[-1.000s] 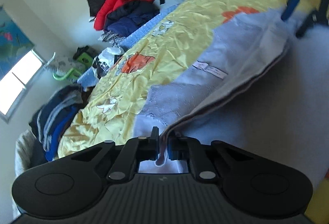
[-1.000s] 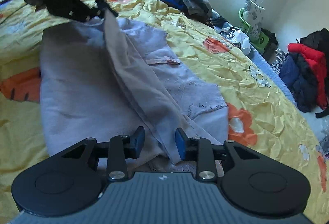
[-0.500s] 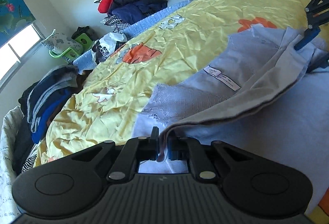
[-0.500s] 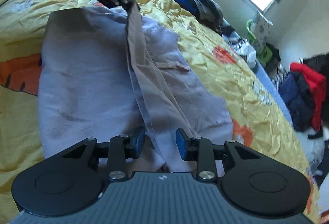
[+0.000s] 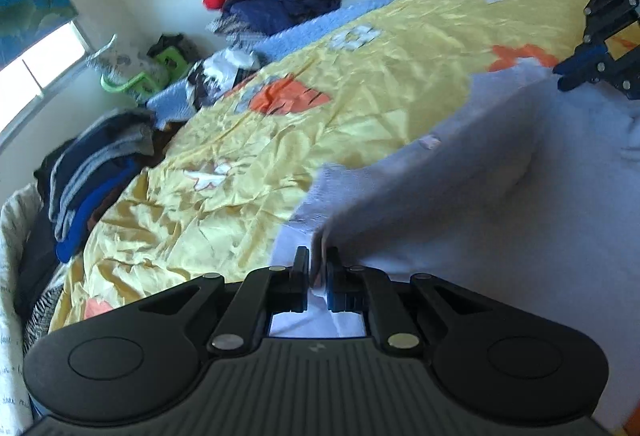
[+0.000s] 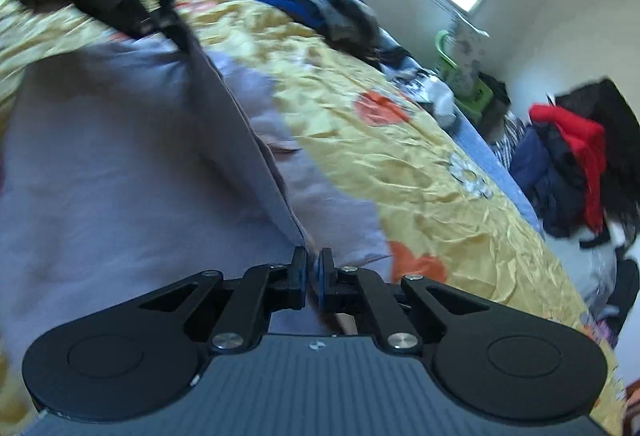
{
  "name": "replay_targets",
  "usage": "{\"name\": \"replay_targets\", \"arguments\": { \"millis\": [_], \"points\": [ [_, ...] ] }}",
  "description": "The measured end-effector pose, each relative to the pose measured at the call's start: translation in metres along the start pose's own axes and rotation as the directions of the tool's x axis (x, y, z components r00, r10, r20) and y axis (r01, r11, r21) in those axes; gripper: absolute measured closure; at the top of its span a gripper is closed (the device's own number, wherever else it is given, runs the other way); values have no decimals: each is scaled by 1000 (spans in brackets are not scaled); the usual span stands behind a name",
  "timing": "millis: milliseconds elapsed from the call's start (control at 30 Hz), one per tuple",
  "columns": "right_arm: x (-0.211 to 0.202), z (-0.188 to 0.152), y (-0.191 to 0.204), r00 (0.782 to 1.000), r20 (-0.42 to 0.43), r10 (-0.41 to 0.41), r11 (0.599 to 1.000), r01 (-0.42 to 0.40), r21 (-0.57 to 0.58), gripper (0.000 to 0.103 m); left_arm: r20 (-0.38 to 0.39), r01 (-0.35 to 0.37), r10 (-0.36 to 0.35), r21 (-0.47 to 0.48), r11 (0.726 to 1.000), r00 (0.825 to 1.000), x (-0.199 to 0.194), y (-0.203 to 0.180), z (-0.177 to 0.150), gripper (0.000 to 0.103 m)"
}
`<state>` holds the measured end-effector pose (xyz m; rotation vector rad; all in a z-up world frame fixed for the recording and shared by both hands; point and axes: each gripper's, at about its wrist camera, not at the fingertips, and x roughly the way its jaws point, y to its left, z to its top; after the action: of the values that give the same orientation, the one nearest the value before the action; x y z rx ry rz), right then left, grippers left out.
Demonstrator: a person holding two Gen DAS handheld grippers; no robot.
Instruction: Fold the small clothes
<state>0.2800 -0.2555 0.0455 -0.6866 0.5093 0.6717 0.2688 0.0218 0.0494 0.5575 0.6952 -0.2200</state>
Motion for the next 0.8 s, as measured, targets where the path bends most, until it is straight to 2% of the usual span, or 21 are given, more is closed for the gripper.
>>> {"name": "replay_targets", "arguments": {
  "millis": [67,133,167,200,267,300,333,367,500,533,600,667,800],
  "points": [
    [17,4,-12,1000,-15,-2,1000,3,29,99,-23,-25,25,-14,1000,999,14,4,6,95],
    [32,3,-22,999,-32,14,996,-12,86,99,-74,-13,10,-40,999,997,29,8,8,95],
    [40,1,-27,998,-49,40,991,-34,133,94,-88,-24,19,-53,998,996,36,9,8,95],
    [44,-2,-30,998,-49,31,986,-23,164,90,-97,-26,20,-60,998,995,40,9,7,95],
    [41,-9,-39,1000,-10,-16,972,18,233,80,-104,-22,14,-84,996,994,42,10,3,96],
    [38,-12,-44,999,-5,-50,959,49,277,79,-101,-23,14,-92,996,995,40,11,2,95],
    [32,-15,-50,997,6,-76,941,70,332,73,-92,-25,15,-98,995,996,37,11,1,95],
    [23,-18,-55,997,29,-70,920,53,388,67,-83,-33,24,-109,993,996,31,13,1,95],
    [-5,-25,-62,994,101,37,850,-85,521,65,23,-42,47,-170,985,999,-3,19,3,95],
    [-7,-24,-60,993,104,60,844,-106,526,64,44,-23,32,-189,982,999,-9,19,4,95],
    [-1,-24,-56,988,90,123,822,-152,549,64,77,61,-45,-222,973,996,-12,16,8,95],
    [14,-21,-51,987,49,151,814,-153,560,62,61,110,-99,-220,969,993,-4,3,10,95],
    [33,-26,-39,990,-29,135,822,-95,561,59,-58,78,-98,-279,957,993,33,-11,4,95]
  ]
}}
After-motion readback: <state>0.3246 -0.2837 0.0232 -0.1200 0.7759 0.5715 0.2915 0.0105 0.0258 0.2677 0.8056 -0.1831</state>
